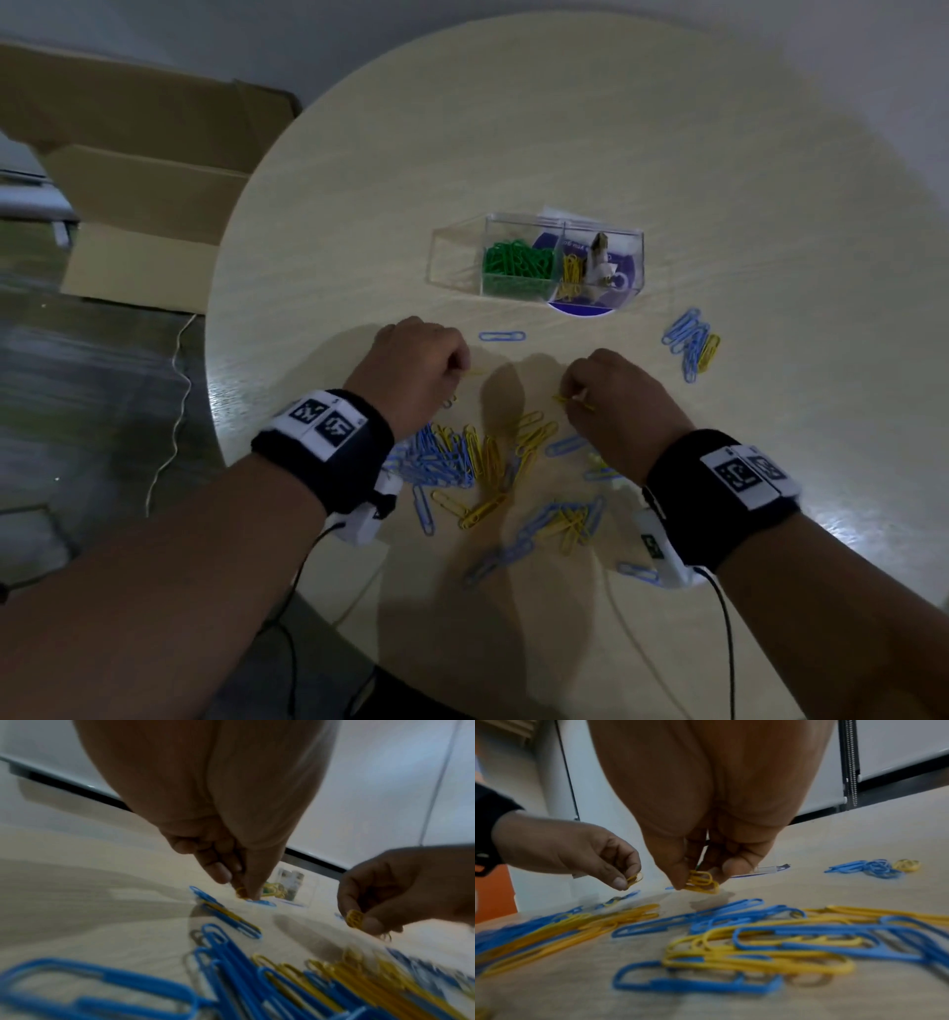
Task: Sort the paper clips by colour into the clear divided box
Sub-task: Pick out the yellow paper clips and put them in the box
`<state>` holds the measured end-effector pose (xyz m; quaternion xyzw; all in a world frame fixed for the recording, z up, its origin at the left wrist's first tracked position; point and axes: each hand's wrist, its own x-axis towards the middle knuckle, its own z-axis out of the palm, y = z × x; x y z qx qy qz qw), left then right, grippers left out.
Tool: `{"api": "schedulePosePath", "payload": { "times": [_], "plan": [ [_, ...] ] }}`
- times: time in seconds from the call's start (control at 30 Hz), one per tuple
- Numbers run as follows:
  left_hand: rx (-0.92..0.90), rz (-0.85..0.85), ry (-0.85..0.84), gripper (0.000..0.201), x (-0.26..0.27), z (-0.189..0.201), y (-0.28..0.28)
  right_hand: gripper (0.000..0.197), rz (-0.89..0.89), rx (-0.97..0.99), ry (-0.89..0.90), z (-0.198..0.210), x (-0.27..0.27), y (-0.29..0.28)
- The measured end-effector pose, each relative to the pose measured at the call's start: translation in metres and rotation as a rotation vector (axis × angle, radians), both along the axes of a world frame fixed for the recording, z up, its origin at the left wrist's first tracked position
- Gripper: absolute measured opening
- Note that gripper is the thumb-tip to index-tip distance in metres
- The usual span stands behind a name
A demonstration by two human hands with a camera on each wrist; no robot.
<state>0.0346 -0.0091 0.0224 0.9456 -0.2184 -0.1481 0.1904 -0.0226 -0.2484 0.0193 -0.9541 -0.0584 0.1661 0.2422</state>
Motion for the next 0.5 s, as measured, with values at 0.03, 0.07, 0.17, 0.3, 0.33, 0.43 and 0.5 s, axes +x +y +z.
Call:
{"api": "schedulePosePath", "payload": {
  "times": [0.03, 0.07, 0.17, 0.3, 0.33, 0.43, 0.5],
  "plan": [
    [-0.059, -0.005, 0.002, 0.009, -0.001, 0.001, 0.007, 0.009, 0.022, 0.038, -0.015, 0.003, -0.001, 0.002],
    [-0.091, -0.018, -0.002, 0.012, -0.002, 0.002, 0.013, 0.009, 0.059, 0.061, -0.021, 0.004, -0.002, 0.005],
    [-0.050, -0.097, -0.054, 0.016, -0.005, -0.003, 0.029, 0.007, 0.181, 0.040, -0.028, 0.003, -0.003, 0.019],
    [-0.090, -0.006, 0.012, 0.023, -0.012, -0.010, 0.041, 0.005, 0.163, -0.047, -0.024, -0.003, 0.002, 0.032],
    [-0.117, 0.018, 0.028, 0.026, -0.015, -0.010, 0.044, 0.005, 0.130, -0.056, -0.021, -0.004, 0.004, 0.033],
    [-0.105, 0.054, 0.025, 0.028, -0.022, -0.009, 0.053, 0.014, 0.059, -0.073, 0.003, -0.004, 0.009, 0.031],
    [-0.059, 0.058, 0.002, 0.025, -0.024, -0.007, 0.059, 0.025, 0.031, -0.084, 0.032, -0.005, 0.011, 0.030]
  ]
}}
